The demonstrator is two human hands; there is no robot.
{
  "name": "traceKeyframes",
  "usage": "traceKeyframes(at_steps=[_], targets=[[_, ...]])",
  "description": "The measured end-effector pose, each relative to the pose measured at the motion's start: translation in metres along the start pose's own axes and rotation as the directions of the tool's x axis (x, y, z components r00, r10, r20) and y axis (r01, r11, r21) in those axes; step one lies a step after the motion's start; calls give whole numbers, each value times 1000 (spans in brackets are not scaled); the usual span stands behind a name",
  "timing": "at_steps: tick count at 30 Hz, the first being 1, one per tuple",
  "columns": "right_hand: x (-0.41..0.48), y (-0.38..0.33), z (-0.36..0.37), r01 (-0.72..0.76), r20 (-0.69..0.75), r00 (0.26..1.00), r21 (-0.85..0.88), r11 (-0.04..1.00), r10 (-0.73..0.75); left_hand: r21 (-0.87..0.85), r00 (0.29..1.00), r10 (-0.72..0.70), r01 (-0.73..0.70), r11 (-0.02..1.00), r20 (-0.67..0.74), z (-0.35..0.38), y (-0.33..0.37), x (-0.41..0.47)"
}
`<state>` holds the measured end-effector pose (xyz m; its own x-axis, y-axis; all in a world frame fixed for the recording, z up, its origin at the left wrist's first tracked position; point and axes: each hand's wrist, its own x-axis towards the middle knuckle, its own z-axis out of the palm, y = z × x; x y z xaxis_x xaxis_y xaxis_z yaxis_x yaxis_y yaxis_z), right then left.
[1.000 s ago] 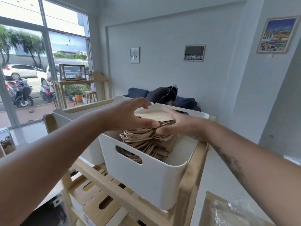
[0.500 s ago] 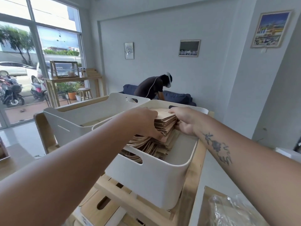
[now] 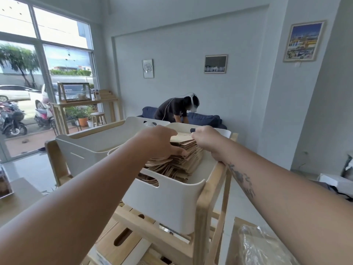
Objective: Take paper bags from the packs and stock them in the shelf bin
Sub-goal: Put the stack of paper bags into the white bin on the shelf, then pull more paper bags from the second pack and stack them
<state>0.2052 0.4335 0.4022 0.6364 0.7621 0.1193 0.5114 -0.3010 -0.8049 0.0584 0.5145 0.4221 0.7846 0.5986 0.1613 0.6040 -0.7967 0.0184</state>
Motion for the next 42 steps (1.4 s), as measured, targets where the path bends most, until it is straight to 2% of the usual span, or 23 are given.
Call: traceKeyframes(at_steps=[4, 9, 14, 18, 21, 25, 32, 39, 42], targets=[[-27, 6, -27, 161, -45, 983, -248, 955, -178, -10, 983, 15, -17, 1000, -184, -16, 18, -16], [-65, 28, -63, 207, -53, 963, -485, 849, -265, -242, 964, -10, -57, 969, -267, -22, 57, -50], [-115, 66, -90, 154, -85, 970, -509, 847, -228, -345, 946, -29, -90, 934, -323, -18, 109, -94], [-160, 112, -109, 100, -95, 982, -476, 874, -164, -142, 901, 92, -166, 976, -424, -5, 156, -134], [-192, 143, -126, 64, -106, 986, -484, 873, -132, -117, 875, 136, -212, 970, -465, 13, 190, -165], [-233, 182, -142, 42, -116, 987, -496, 868, -114, -191, 894, 122, -222, 956, -432, 52, 225, -201], [-303, 248, -131, -6, -104, 993, -470, 883, -48, -234, 952, 57, -132, 963, -300, 144, 254, -249], [-354, 310, -94, -70, -54, 997, -516, 854, 49, -297, 997, -27, 5, 955, -71, 232, 247, -285], [-375, 339, -73, -152, -32, 986, -551, 820, 161, -268, 999, -36, 44, 962, 35, 270, 238, -299]])
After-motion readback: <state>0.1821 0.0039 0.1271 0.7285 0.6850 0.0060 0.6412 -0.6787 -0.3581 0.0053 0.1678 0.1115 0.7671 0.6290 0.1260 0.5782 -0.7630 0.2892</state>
